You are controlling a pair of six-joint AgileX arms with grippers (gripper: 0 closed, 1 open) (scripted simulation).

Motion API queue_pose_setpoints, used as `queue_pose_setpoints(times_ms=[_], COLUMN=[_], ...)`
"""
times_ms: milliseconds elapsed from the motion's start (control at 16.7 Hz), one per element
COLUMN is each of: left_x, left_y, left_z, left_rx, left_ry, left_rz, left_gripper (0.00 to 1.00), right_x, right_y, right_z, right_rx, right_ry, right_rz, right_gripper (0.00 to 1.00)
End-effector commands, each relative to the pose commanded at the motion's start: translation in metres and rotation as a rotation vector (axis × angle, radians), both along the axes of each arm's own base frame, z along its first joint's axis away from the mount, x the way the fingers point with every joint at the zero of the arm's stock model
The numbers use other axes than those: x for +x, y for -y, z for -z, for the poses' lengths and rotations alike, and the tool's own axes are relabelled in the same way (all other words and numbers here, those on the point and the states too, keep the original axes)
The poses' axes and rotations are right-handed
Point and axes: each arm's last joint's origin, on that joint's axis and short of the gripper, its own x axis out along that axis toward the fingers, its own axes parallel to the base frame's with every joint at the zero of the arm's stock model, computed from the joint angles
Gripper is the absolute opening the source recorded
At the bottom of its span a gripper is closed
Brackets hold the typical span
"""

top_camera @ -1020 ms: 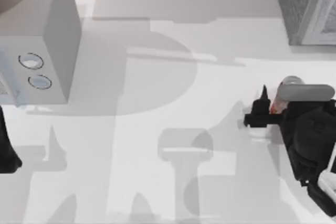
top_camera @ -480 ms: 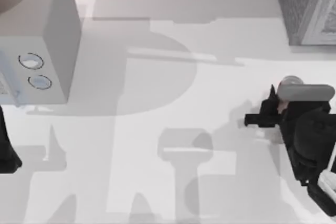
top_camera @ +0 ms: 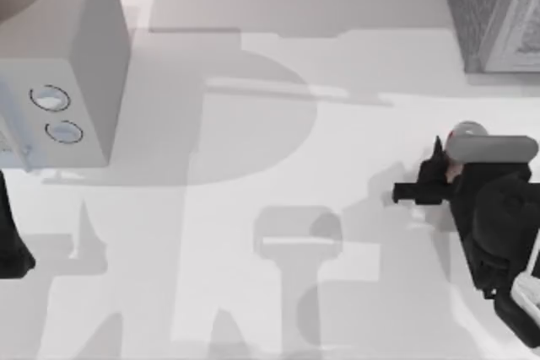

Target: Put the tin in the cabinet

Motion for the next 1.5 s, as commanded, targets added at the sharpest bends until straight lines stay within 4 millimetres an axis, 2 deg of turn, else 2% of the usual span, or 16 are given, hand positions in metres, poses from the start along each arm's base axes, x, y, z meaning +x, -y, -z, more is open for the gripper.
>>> queue_pose_setpoints(times_ms=[120, 300, 600, 840, 1020, 1140, 1500], left_x=[0.000, 0.000, 0.000, 0.000, 0.000, 0.000, 0.000], left_y=[0.000, 0.000, 0.000, 0.000, 0.000, 0.000, 0.000], left_z=[0.000, 0.000, 0.000, 0.000, 0.000, 0.000, 0.000], left_rx=[0.000, 0.000, 0.000, 0.000, 0.000, 0.000, 0.000], left_ry=[0.000, 0.000, 0.000, 0.000, 0.000, 0.000, 0.000], left_rz=[0.000, 0.000, 0.000, 0.000, 0.000, 0.000, 0.000], left_gripper=[1.00, 1.00, 1.00, 1.00, 1.00, 1.00, 1.00], right_x=[0.001, 0.007, 0.013, 0.008, 0.002, 0.000, -0.002], right_y=[0.000, -0.004, -0.008, -0.004, -0.001, 0.000, 0.002], right_z=[-0.003, -0.021, -0.073, -0.119, -0.144, -0.150, -0.150], right_rx=[0.001, 0.007, 0.002, -0.006, -0.002, 0.000, 0.000], right_ry=[0.002, 0.010, -0.005, -0.017, -0.004, 0.000, -0.003], right_rz=[0.000, -0.004, -0.011, -0.005, -0.001, 0.000, 0.001], right_gripper=[0.00, 0.00, 0.00, 0.00, 0.00, 0.00, 0.00])
